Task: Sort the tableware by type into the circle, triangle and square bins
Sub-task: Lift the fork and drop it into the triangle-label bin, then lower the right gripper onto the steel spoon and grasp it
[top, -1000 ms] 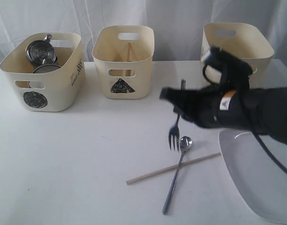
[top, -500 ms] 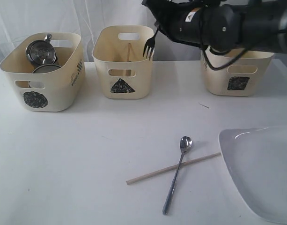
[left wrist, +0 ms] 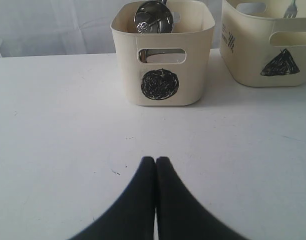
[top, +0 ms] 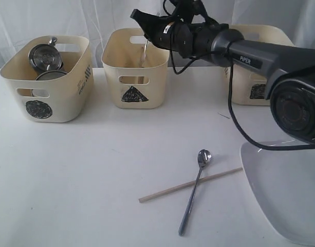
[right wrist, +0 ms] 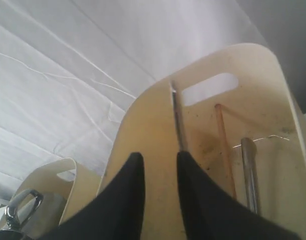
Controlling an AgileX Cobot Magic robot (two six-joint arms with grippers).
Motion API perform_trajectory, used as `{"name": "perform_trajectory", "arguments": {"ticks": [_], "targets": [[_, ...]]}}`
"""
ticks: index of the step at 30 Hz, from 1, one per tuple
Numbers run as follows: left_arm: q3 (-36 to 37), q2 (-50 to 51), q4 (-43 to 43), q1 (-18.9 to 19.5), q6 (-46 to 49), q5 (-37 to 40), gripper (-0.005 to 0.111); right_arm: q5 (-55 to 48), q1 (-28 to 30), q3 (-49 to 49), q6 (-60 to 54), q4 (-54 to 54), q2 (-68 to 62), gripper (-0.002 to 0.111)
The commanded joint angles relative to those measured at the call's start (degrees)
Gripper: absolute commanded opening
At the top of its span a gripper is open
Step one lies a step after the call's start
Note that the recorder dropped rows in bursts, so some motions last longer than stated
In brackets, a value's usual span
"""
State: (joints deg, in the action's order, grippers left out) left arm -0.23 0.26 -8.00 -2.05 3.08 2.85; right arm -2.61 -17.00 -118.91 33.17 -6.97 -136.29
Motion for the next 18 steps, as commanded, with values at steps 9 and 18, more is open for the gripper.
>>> {"name": "perform_trajectory", "arguments": {"ticks": [9, 18], "targets": [[0.23, -0.26, -0.55, 0.19, -0.29, 0.13, 0.0, -21.12, 1.08, 14.87, -25.87, 3.25, 13.89, 0.029], [0.23, -0.26, -0.55, 0.19, -0.29, 0.13, 0.0, -34.52, -1.33, 41.24, -28.53, 10.35, 31.58, 0.029]]}}
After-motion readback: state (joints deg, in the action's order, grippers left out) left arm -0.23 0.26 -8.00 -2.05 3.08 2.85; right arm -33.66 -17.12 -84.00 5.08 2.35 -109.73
